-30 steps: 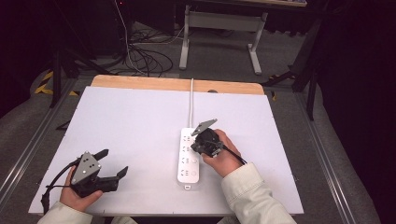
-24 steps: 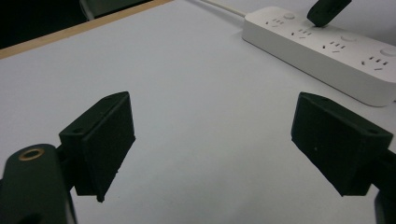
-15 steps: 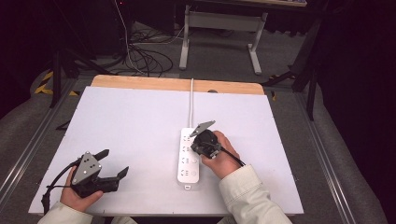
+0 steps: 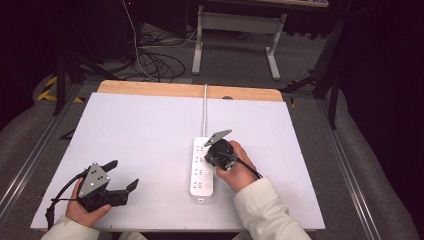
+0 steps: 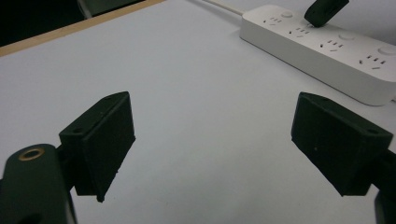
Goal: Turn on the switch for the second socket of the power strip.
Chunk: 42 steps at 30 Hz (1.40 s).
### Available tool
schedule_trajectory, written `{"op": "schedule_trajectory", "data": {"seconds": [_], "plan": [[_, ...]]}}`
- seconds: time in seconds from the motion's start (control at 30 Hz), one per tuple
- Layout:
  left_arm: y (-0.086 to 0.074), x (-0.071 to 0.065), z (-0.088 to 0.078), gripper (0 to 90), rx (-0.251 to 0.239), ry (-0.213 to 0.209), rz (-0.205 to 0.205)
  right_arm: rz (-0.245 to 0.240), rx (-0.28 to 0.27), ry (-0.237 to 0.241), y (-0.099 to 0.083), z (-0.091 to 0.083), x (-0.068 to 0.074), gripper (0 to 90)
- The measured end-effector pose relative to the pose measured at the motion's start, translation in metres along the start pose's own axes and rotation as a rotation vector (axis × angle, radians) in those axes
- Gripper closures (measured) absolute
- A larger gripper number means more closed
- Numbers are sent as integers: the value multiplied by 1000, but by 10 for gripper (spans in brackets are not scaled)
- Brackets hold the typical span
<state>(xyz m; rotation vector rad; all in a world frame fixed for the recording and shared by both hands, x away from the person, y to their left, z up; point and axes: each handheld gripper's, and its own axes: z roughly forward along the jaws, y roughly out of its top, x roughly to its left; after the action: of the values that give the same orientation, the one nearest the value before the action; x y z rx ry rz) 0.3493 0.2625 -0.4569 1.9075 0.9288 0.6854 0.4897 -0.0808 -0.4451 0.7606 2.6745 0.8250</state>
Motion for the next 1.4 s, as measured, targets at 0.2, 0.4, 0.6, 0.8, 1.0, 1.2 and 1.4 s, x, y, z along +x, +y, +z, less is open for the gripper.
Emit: {"op": "schedule_trajectory", "data": {"seconds": [0.2, 0.4, 0.6, 0.8, 1.0, 1.2, 1.4], "plan": [[0, 0, 0, 136, 0, 0, 0, 7, 0, 6, 0, 0, -1, 900], [0, 0, 0, 136, 2, -2, 3, 4, 0, 1, -1, 0, 0, 900], [0, 1, 0, 136, 1, 1, -4, 29, -34, 10, -5, 0, -2, 900], [0, 1, -1, 136, -2, 1, -2, 17, -101, -18, -5, -11, 1, 900], [0, 0, 0, 136, -2, 3, -7, 12, -174, -6, 0, -30, 3, 900], [0, 1, 0, 136, 2, 2, -5, -6, -200, -5, 2, -39, 5, 900], [0, 1, 0, 136, 4, 3, -7, -18, -222, -7, 5, -45, 7, 900]]}}
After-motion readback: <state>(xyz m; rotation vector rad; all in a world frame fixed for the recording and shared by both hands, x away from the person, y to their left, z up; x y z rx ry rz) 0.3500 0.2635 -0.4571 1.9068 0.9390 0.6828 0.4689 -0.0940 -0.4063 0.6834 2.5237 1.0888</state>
